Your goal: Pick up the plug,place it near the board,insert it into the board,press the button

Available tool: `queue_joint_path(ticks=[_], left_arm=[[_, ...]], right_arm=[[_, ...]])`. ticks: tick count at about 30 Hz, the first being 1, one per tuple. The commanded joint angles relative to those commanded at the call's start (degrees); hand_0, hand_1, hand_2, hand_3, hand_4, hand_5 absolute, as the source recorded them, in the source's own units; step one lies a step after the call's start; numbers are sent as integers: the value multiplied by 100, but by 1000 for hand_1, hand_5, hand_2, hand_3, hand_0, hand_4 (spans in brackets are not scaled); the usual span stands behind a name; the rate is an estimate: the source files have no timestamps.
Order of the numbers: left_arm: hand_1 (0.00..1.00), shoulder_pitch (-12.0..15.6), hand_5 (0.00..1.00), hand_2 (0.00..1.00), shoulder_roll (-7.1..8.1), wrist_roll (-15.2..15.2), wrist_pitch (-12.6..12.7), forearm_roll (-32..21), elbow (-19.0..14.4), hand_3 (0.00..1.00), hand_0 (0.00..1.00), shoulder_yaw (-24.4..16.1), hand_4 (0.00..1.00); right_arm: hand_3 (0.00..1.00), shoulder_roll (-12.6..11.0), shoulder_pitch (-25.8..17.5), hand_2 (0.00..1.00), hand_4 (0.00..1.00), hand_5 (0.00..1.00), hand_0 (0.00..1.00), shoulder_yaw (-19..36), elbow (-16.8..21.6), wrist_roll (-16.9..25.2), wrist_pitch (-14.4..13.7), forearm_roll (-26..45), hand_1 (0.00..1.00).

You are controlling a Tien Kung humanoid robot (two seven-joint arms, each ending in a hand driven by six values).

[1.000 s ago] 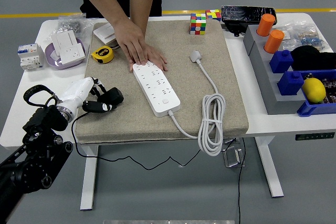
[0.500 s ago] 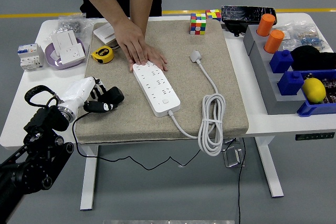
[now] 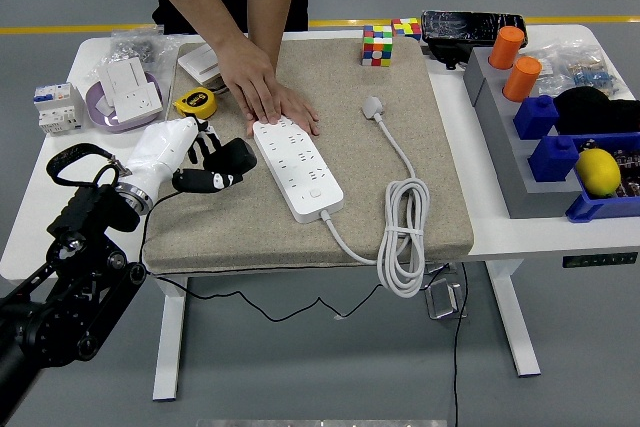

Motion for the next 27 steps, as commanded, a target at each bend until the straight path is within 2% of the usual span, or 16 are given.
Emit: queue_joint_path(ticks=[4, 8, 13, 19, 23, 27], left_arm=[[334, -191, 182, 320, 62, -6, 21, 0, -85, 334, 422, 259, 614], [332, -498, 189, 320, 79, -17, 48, 0, 50, 331, 423, 591, 615], [328, -980, 194, 314, -12, -95, 123, 0, 608, 325, 421, 1084, 616], [329, -1399, 195, 309, -203, -213, 264, 0, 1388, 322, 419, 1294, 615], [329, -1557, 195, 309, -282, -259, 320, 0, 1732, 322, 419, 1278, 615], [324, -1618, 199, 303, -288, -278, 318, 0, 1912, 318, 419, 1276, 615]], right_arm=[[767, -1, 5, 736, 998, 987, 847, -4, -1, -1, -1, 0, 770], [767, -6, 17, 736, 998, 987, 848, -20, -3, -4, -3, 3, 770], [767, -31, 60, 736, 998, 987, 848, -63, -1, -6, -7, -3, 770], [766, -49, 73, 736, 998, 987, 847, -124, -3, -9, -5, 10, 770], [766, -50, 75, 736, 998, 987, 847, -142, -5, -10, -5, 16, 770], [766, -48, 83, 736, 998, 987, 849, -139, -7, -8, -3, 14, 770]])
